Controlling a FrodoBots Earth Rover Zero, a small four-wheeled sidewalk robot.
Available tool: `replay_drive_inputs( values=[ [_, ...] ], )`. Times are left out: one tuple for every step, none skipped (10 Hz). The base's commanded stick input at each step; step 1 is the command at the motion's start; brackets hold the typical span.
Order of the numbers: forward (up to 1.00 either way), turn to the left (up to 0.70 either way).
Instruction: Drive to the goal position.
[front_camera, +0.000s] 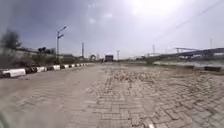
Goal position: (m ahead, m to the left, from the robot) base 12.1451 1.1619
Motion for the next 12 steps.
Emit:
replay_drive_inputs(
  values=[
    [1.00,0.00],
    [1.00,0.00],
    [1.00,0.00],
    [1.00,0.00],
    [1.00,0.00],
    [1.00,0.00],
    [1.00,0.00],
    [1.00,0.00],
    [1.00,0.00],
    [1.00,0.00],
    [1.00,0.26],
    [1.00,0.38]
  ],
)
